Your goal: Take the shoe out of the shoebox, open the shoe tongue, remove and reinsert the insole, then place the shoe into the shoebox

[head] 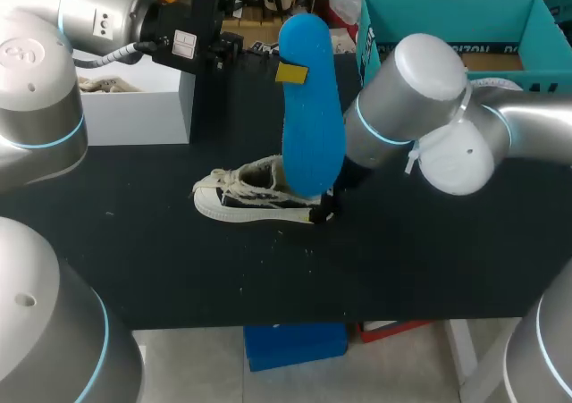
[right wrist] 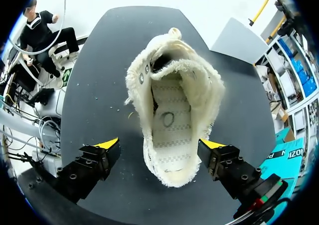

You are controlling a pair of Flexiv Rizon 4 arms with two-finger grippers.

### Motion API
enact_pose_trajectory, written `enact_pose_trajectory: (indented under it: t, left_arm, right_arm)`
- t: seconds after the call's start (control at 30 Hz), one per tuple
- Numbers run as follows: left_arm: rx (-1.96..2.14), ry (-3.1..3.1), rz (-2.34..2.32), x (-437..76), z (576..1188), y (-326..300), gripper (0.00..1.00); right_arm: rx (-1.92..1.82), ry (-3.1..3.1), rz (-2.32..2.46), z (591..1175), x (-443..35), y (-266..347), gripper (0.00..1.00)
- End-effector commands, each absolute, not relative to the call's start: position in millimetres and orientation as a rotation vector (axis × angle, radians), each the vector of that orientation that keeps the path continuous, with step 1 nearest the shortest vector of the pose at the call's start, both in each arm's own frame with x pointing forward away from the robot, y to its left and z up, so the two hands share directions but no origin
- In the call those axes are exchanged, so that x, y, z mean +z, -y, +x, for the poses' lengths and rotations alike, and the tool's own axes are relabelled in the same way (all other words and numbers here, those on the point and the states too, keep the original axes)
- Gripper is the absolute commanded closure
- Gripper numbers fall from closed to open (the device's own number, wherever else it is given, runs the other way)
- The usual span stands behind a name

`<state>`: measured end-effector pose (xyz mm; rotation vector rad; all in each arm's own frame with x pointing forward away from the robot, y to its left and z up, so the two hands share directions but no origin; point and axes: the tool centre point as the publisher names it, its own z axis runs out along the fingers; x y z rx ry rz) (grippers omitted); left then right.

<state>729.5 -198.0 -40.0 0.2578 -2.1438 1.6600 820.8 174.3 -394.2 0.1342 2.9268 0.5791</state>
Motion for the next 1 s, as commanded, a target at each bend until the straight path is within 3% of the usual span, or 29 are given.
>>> enact_pose_trajectory:
  t: [0.03, 1.0]
  left_arm:
    - [1.663, 2.145, 0.260, -41, 729, 199, 1.00]
    - [1.663, 2.145, 0.260, -41, 729, 199, 1.00]
  right_arm:
    - [0.663, -2.896, 0.131, 822, -400, -171, 0.00]
    - [0.964, -2.783, 0.057, 848, -413, -153, 0.00]
